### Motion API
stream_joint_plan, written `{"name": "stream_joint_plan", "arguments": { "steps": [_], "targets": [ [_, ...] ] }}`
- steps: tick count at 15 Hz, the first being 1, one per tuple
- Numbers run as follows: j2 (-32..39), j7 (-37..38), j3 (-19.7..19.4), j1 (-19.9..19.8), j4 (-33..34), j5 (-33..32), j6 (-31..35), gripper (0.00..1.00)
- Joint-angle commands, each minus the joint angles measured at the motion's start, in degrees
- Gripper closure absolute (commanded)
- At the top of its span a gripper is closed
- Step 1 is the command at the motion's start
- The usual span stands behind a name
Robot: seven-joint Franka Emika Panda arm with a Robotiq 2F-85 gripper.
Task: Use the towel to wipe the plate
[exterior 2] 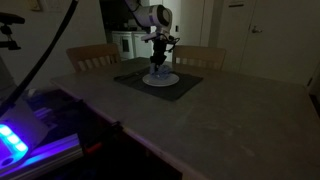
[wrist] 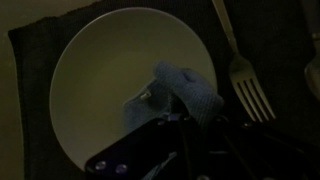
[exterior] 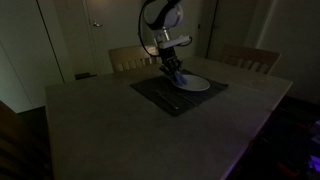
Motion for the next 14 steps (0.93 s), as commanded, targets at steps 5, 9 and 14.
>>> {"name": "stream_joint_plan", "arguments": {
  "steps": [5, 9, 14],
  "targets": [
    [-10.7, -2.3, 1.2, -1.4, -17.7, 5.7, 2.0, 0.98],
    [-14.4, 2.0, -1.0, -0.7, -25.0, 5.2, 6.2, 0.98],
    [-14.6, 10.2, -4.5, 0.6, -29.0, 1.9, 18.4, 0.98]
  ]
}}
